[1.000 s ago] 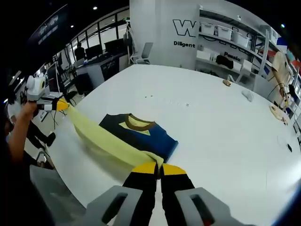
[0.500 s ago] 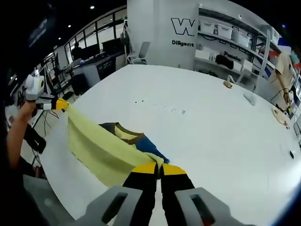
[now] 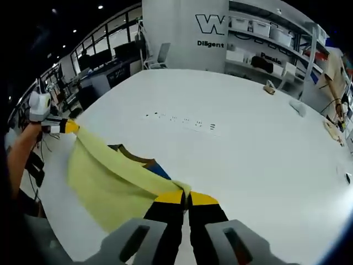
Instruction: Fold the garment on the visible template until the final outline fits inside the template.
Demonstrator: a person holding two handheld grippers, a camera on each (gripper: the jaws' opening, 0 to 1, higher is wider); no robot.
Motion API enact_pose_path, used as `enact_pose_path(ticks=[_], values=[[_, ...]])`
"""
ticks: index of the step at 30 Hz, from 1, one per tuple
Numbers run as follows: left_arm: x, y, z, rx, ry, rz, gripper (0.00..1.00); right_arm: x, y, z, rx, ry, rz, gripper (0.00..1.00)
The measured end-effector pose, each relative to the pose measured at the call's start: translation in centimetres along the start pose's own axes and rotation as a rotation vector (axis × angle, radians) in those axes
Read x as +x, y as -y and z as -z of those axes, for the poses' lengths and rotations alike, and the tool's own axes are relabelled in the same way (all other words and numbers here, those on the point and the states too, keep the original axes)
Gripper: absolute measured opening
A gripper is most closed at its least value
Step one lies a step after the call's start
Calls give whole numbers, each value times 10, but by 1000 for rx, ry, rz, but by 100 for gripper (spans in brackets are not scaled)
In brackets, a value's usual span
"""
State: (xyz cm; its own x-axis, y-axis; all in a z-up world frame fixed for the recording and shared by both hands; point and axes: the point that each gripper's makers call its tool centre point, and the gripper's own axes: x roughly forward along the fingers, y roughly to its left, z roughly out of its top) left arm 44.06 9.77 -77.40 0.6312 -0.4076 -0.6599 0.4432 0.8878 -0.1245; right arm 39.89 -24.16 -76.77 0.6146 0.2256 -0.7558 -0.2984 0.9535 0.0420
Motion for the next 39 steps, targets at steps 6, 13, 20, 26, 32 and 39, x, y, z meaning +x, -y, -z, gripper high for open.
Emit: enact_pose_path(ticks=[6, 13, 20, 26, 32, 39], values=[[28, -8, 13, -36, -26, -2, 0, 27, 6, 11, 21, -23, -4, 0], [44, -11, 26, -68, -20, -6, 0, 48, 14, 22, 43, -33, 8, 0], [59, -13, 33, -50, 1, -28, 0, 66, 20, 31, 27, -41, 37, 0], [68, -13, 42, 14, -8, -64, 0, 79, 25, 39, 7, -43, 61, 0], [71, -16, 43, 42, -8, -77, 0, 86, 25, 45, -26, -57, 73, 0], [73, -18, 43, 80, 9, -86, 0, 88, 25, 48, -60, -68, 83, 0]])
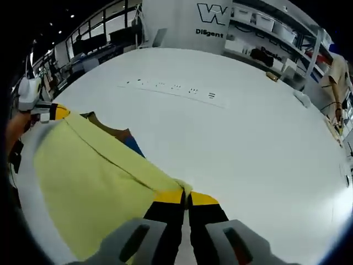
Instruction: Fold the garment on the visible template until the final outline fits inside the template.
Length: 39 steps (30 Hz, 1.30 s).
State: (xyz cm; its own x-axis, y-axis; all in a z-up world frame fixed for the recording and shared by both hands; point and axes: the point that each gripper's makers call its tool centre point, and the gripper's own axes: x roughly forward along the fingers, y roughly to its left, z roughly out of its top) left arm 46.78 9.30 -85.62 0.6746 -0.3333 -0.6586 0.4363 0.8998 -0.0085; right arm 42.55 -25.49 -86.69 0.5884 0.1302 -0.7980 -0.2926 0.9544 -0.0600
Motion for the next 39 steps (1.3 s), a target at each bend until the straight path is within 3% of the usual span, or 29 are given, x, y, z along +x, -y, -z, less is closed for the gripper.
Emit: enact_pose_path(ticks=[6, 9, 14, 18, 22, 25, 29, 32, 39], values=[[1, -1, -1, 15, 7, -19, 1, 0, 2, 0, 21, 16, -2, 0], [2, -2, -2, 14, 9, -23, 2, 0, 5, 0, 30, 34, 6, 6], [-2, -10, -4, -23, 13, -26, 14, -9, 10, -4, 63, 76, 17, 9], [-10, -14, -11, -23, 31, -31, 13, -19, 14, -8, 76, 101, 21, 8], [-25, -14, -21, -11, 64, -31, 7, -41, 23, -29, 69, 192, 62, 3], [-31, -9, -19, -22, 63, -11, 0, -50, 16, -38, 53, 233, 36, 0], [-33, 5, -13, -11, 45, 22, 0, -50, 2, -39, 32, 237, 13, 0], [-32, 14, -12, -16, 31, 46, 0, -40, -16, -28, 7, 184, -50, 0], [-16, 34, 5, 37, -43, 100, 0, -16, -31, -16, -10, 124, -86, 0]])
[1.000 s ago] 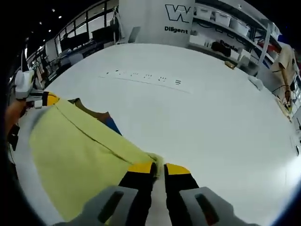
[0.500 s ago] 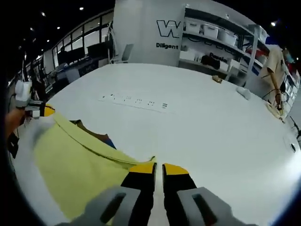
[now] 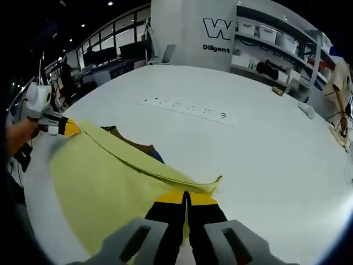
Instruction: Fold the garment on the visible template until the final outline fits inside the template.
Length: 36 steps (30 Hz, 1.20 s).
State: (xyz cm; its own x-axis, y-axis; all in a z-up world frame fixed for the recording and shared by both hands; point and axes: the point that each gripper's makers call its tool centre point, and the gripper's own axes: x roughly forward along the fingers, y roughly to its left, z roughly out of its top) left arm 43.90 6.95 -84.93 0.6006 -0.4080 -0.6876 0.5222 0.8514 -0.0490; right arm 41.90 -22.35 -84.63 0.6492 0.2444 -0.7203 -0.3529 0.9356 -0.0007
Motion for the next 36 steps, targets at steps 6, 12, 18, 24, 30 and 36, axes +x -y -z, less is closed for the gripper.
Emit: enact_pose_path(ticks=[6, 12, 18, 24, 30, 36], values=[[11, 1, 1, 24, -19, 1, 0, 14, -6, 7, -27, -47, -21, 0], [23, -2, -10, 38, -16, -2, 0, 26, -6, -2, -54, -35, -29, 0], [29, -12, -28, 7, 67, -32, 0, 30, 0, -17, -86, 33, 0, 0], [31, -22, -30, 5, 77, -66, 0, 34, 2, -25, -104, 47, 20, 0], [35, -19, -16, 27, 37, -66, 0, 42, -2, -12, -112, 0, 14, 0], [34, -19, -17, 68, 33, -77, 0, 42, -1, -13, -101, -7, 22, 0]])
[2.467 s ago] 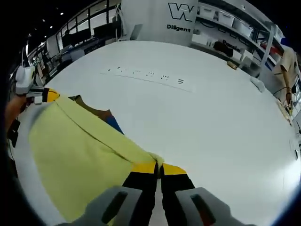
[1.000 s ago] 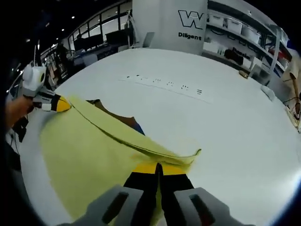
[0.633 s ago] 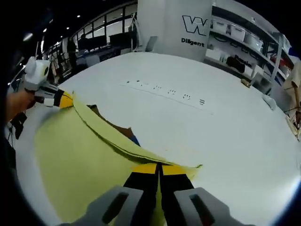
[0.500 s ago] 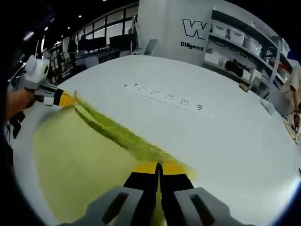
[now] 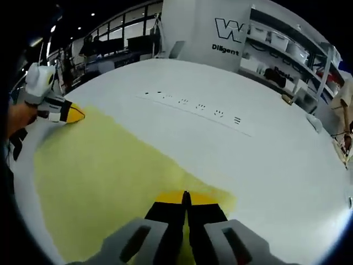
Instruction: Fold the garment on the visible template until the final outline fits inside the template.
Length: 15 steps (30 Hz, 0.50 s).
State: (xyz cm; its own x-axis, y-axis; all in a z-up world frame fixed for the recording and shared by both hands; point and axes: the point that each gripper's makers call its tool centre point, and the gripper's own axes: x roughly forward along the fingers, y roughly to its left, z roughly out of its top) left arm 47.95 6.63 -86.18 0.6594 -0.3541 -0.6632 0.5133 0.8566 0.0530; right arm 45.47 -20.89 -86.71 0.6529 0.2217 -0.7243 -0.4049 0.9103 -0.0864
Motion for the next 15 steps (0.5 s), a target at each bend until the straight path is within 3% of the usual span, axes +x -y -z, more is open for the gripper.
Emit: enact_pose_path(ticks=[8, 15], values=[[-5, -2, 6, 23, -16, -6, 0, -3, 1, 3, -26, 9, 15, 0], [-6, -3, 6, 13, 24, -12, 0, -2, 1, 2, -38, 17, 14, 0]])
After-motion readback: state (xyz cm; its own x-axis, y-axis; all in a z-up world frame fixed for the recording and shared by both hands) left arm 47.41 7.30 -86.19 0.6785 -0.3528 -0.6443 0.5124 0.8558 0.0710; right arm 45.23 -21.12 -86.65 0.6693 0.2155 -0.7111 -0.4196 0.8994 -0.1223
